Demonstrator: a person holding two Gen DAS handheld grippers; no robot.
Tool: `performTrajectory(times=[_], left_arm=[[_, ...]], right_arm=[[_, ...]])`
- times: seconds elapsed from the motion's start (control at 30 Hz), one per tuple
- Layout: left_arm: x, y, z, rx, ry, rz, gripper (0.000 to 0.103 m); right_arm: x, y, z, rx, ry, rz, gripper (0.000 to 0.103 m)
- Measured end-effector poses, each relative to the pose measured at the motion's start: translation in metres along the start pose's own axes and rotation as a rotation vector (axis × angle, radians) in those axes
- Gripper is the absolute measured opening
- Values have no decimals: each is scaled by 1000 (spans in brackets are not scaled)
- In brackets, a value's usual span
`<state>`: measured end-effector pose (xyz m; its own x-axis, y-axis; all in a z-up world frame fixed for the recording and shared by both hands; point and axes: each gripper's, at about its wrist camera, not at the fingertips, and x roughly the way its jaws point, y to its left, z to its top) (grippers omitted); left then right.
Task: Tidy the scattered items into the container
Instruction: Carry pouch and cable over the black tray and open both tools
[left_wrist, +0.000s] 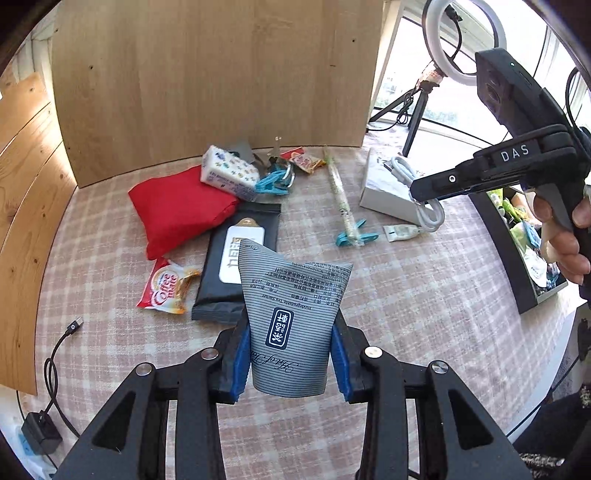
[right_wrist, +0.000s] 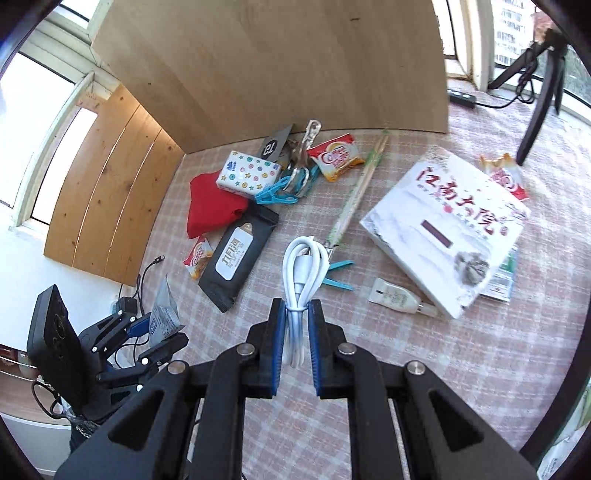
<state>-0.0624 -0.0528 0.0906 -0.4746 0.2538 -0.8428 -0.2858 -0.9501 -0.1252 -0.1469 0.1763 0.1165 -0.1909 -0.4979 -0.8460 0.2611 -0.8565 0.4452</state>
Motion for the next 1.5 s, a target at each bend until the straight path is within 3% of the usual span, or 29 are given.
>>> performTrajectory(times=[0.17,0.47,0.67,0.77,0.8,0.83,0.87,0.9,0.93,1.03,1.23,1.5], left_arm=[[11,-79,34,118,-24,-52,35],[29,-249,77,296,-19,-316,35],[37,-359,91,423,-15,-424,36],[37,-401,94,468,-16,-462,36],[37,-413,95,484,-26,-462,44],[38,-423,95,500,-41,-457,52],[39,-432,95,517,-49,-446,82],[41,-439,95,528,-57,-426,93],[42,-442,95,531,-65,-406,93],[44,-440,95,524,-56,-394,92],[41,-409,91,482,-56,-368,89],[31,-317,83,330,-81,-245,89]], right_arm=[[-72,-73,-38,82,-97,-104,12],[-199,-217,-128,346,-266,-293,12],[-248,-283,-172,478,-329,-406,12],[-260,-302,-185,515,-345,-420,13],[-263,-306,-188,514,-353,-414,13],[-265,-309,-189,520,-353,-428,25],[-268,-310,-191,536,-343,-460,33],[-271,-311,-192,545,-350,-482,52],[-275,-309,-194,540,-379,-493,58],[-281,-305,-193,523,-411,-511,58],[-266,-293,-181,490,-392,-453,58],[-224,-247,-145,343,-339,-399,58]])
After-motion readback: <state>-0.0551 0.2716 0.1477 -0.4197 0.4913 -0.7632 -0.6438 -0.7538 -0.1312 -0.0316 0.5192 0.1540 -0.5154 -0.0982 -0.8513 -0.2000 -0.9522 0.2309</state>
